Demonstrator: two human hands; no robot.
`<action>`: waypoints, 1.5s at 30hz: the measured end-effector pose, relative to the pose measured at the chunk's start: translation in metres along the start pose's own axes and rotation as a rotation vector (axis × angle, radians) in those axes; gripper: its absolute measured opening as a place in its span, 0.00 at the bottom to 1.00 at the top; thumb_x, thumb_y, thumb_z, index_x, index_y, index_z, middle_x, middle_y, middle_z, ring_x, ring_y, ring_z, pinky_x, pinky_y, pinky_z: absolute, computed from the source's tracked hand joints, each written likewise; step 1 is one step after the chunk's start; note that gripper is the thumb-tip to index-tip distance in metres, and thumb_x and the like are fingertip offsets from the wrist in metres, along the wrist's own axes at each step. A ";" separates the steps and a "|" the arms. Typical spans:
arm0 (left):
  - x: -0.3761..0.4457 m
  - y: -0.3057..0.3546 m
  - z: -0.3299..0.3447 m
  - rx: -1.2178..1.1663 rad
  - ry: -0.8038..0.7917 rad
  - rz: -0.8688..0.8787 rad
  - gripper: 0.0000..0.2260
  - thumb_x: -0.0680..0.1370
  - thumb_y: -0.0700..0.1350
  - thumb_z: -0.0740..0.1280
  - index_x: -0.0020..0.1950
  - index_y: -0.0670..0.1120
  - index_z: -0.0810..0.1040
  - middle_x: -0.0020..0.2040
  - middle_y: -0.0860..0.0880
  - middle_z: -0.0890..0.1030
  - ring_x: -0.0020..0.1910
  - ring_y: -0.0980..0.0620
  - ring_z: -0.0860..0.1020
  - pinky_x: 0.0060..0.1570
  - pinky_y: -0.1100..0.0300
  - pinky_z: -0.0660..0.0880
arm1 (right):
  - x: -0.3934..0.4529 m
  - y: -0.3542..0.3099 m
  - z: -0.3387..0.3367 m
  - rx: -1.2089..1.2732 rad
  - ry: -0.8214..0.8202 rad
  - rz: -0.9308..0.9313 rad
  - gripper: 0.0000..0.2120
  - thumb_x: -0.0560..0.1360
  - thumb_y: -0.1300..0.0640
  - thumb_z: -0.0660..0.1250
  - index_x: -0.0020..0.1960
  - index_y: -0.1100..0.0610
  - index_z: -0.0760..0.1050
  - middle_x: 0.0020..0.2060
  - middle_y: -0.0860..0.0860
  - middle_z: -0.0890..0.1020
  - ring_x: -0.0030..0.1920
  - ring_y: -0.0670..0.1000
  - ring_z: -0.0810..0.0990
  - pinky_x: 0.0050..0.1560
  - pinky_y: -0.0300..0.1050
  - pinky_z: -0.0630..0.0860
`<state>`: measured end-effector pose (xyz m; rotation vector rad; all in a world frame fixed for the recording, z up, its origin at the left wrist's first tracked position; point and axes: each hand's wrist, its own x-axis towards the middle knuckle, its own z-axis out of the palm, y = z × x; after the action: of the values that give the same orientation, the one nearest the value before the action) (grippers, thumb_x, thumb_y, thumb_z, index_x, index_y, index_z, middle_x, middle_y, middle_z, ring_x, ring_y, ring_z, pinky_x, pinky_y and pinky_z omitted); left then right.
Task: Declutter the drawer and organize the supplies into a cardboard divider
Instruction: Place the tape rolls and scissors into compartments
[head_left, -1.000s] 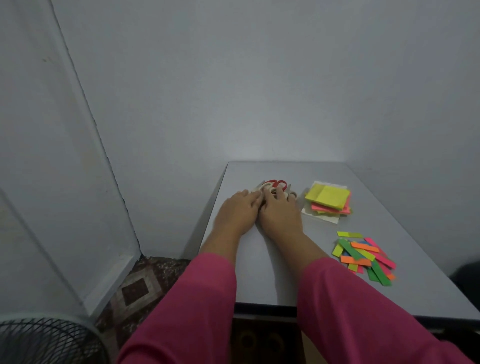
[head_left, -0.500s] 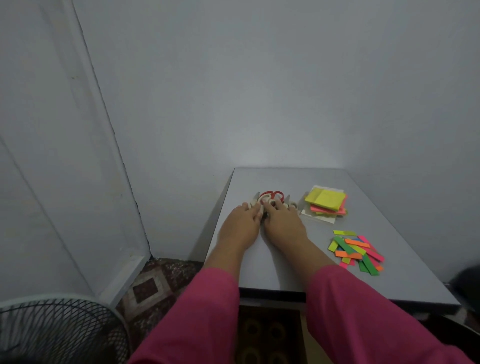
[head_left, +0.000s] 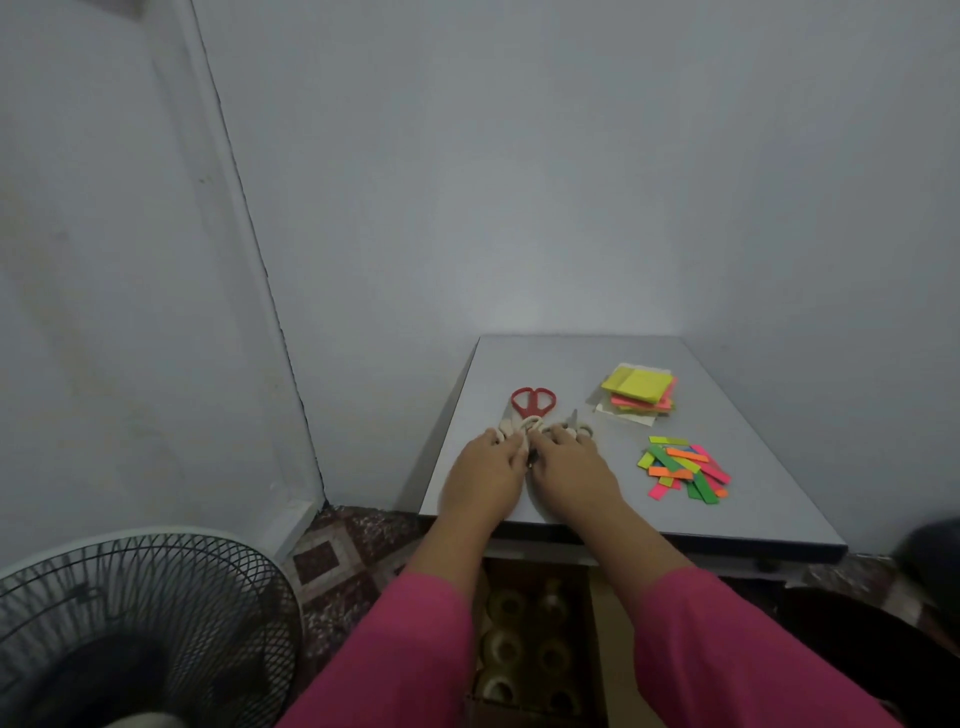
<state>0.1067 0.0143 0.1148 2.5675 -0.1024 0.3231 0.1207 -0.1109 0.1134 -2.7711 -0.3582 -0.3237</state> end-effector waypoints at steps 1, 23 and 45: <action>-0.006 0.001 0.000 0.003 0.006 0.000 0.18 0.83 0.52 0.53 0.71 0.51 0.70 0.61 0.47 0.73 0.60 0.48 0.72 0.59 0.51 0.72 | -0.005 0.000 -0.001 -0.001 -0.005 -0.003 0.21 0.81 0.52 0.53 0.74 0.50 0.64 0.71 0.53 0.68 0.68 0.58 0.66 0.67 0.51 0.65; -0.013 0.026 -0.009 0.348 0.144 0.003 0.17 0.78 0.57 0.62 0.57 0.44 0.77 0.56 0.46 0.74 0.58 0.48 0.69 0.55 0.56 0.68 | -0.022 0.014 -0.033 -0.011 -0.061 0.116 0.34 0.74 0.39 0.61 0.75 0.51 0.57 0.70 0.56 0.68 0.69 0.60 0.65 0.65 0.55 0.66; -0.015 0.034 -0.008 0.072 0.247 -0.153 0.14 0.74 0.55 0.65 0.45 0.44 0.80 0.49 0.48 0.75 0.53 0.50 0.68 0.49 0.57 0.66 | -0.036 0.021 -0.038 0.243 0.084 0.134 0.24 0.64 0.40 0.68 0.55 0.52 0.71 0.44 0.50 0.79 0.46 0.54 0.77 0.43 0.50 0.78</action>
<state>0.0861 -0.0102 0.1356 2.5641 0.1982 0.5909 0.0853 -0.1507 0.1333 -2.5188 -0.1773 -0.3385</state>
